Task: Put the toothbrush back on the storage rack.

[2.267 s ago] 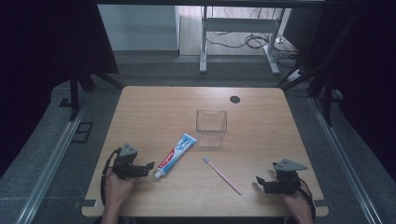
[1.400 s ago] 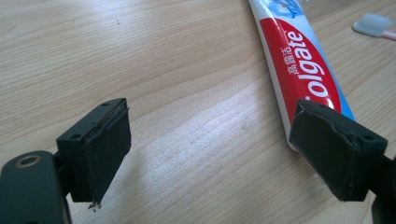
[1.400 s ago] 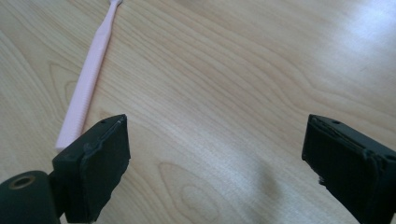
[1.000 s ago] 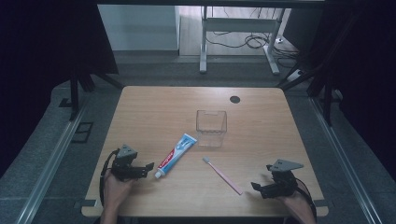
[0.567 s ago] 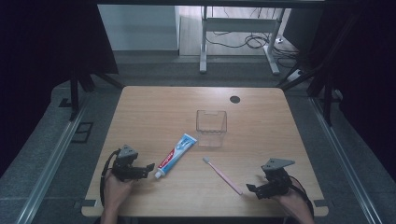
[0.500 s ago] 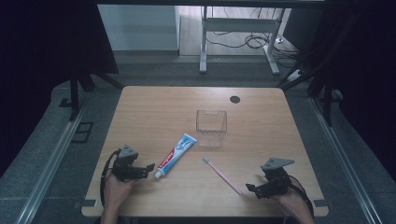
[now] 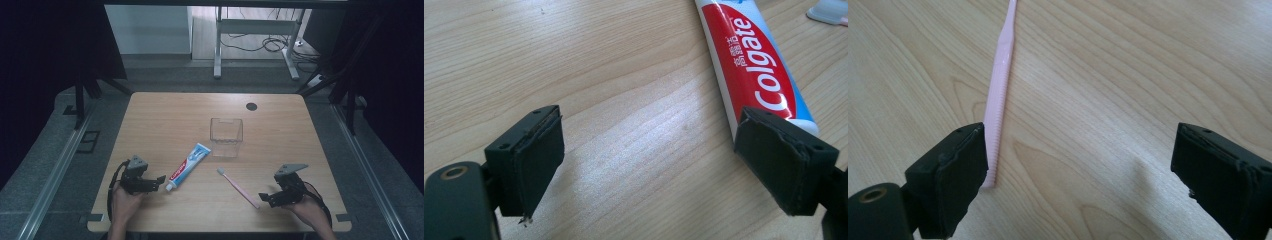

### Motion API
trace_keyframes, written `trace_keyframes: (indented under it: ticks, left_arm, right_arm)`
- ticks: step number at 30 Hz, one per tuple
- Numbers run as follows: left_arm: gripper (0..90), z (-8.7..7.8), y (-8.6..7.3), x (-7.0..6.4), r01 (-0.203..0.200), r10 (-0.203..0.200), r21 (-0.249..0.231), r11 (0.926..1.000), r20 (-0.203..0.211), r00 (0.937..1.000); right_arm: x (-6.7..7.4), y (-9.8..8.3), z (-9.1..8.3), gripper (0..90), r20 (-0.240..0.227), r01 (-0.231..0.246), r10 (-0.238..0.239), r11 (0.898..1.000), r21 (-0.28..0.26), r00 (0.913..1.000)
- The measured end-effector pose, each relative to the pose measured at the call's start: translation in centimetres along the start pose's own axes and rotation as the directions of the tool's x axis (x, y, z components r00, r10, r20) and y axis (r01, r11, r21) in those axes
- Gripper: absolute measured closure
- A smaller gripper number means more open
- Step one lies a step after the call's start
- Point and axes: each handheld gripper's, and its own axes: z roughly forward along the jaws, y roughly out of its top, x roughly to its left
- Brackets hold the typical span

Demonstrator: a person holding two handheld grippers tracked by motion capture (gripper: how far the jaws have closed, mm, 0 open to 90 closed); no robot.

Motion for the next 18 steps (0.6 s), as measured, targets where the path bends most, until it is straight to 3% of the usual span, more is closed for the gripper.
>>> trace_keyframes:
  ticks: [11, 18]
  left_arm:
    - [12.9, 0.0, 0.0, 0.0, -0.006, 0.006, 0.004, 1.0, -0.005, 1.0]
    - [12.9, 0.0, 0.0, 0.0, -0.011, 0.011, 0.007, 0.9999, -0.005, 0.9999]
  right_arm:
    - [0.2, 1.6, 0.8, 13.3, -0.041, -0.002, 0.005, 0.998, 0.067, 0.9992]
    - [0.9, 2.8, 1.3, 21.7, -0.027, 0.051, -0.048, 0.992, 0.119, 0.9985]
